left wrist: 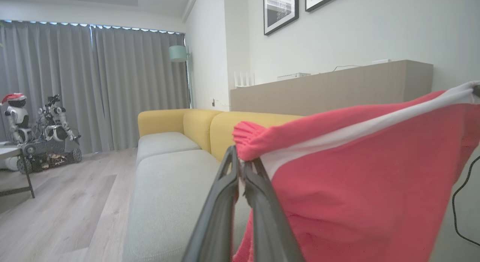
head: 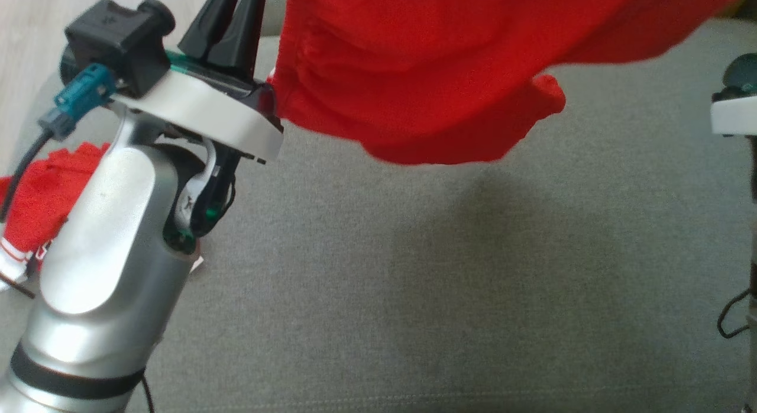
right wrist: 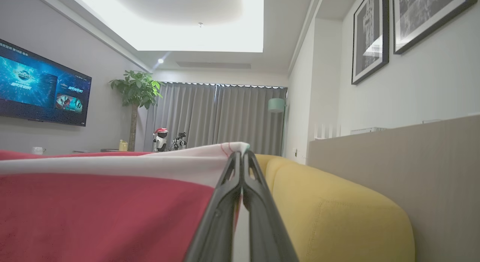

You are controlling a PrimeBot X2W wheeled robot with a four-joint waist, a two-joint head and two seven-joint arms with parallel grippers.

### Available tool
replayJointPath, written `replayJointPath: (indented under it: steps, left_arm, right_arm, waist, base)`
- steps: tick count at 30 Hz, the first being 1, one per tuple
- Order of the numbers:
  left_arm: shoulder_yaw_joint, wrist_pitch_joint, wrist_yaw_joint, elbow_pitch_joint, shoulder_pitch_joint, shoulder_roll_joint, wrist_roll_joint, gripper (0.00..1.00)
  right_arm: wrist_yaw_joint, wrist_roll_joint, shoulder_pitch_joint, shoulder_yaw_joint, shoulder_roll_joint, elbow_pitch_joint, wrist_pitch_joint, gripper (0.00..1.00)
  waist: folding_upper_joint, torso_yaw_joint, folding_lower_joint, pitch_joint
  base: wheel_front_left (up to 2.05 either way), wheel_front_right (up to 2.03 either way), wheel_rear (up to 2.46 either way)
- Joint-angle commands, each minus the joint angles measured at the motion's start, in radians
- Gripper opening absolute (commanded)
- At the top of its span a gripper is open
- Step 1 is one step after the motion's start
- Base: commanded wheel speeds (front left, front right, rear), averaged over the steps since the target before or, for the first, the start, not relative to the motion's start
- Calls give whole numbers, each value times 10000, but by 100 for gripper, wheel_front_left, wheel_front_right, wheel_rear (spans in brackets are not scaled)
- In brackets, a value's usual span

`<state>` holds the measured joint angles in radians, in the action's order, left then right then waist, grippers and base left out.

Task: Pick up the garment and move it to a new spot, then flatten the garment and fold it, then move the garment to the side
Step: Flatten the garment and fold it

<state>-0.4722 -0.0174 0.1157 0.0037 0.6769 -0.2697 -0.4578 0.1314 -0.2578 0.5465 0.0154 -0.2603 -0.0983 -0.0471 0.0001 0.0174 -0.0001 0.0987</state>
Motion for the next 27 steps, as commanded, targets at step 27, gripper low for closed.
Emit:
replayJointPath:
  steps: [27]
  left_arm:
    - [738,-1690,-1364,5718,6219,1056,-320,0]
  right_arm:
    - [-7,-1128,7061,-1531,207,5766,591,0]
  waist:
    - [-1,-47,1,2039]
  base:
    - [0,0,0]
